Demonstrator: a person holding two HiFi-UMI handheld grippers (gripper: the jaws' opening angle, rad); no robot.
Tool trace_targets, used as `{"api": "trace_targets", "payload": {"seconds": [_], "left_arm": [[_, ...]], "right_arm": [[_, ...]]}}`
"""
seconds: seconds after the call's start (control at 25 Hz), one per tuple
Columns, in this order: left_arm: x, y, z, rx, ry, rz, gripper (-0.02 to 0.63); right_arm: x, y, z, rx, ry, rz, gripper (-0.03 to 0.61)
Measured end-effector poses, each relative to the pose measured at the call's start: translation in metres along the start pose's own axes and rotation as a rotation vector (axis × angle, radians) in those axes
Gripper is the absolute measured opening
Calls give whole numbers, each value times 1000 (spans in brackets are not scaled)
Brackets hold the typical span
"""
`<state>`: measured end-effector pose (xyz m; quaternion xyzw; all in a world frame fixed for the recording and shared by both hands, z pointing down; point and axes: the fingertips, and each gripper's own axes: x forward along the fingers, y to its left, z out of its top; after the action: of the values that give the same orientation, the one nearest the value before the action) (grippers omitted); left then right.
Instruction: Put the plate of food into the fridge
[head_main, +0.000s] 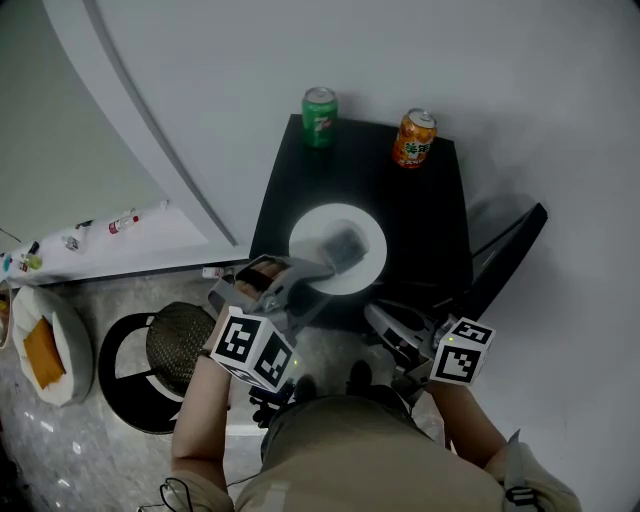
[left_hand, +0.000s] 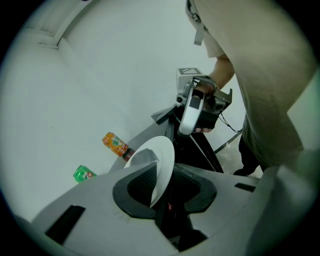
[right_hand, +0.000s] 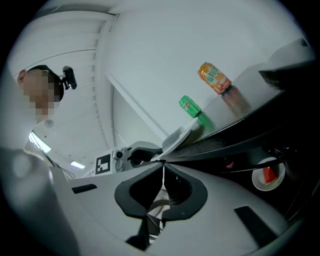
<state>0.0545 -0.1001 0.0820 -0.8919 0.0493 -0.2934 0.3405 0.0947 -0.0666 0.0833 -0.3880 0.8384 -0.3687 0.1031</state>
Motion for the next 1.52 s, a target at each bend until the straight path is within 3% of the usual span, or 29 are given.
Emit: {"api": "trace_targets", "payload": {"seconds": [0.24, 0.6, 0.64, 0.68, 0.76, 1.52], "left_arm": [[-4, -3, 1, 1, -10, -9, 89], [-10, -9, 3, 10, -23, -16, 89], [-10, -10, 3, 10, -24, -17, 89], [-11, -11, 3, 10, -26, -18, 89], [-11, -12, 4, 10, -29, -18, 89], [-22, -23, 13, 32, -51, -20, 86]], "right_arm": [[-1, -5, 12, 130, -61, -2, 23], [0, 2, 21, 193, -118, 28, 25], [0, 2, 22, 203, -126, 29, 45], [1, 1, 23, 212, -126, 31, 110], [4, -1, 24, 215, -111, 33, 141], [18, 2, 22, 295, -116, 32, 140]]}}
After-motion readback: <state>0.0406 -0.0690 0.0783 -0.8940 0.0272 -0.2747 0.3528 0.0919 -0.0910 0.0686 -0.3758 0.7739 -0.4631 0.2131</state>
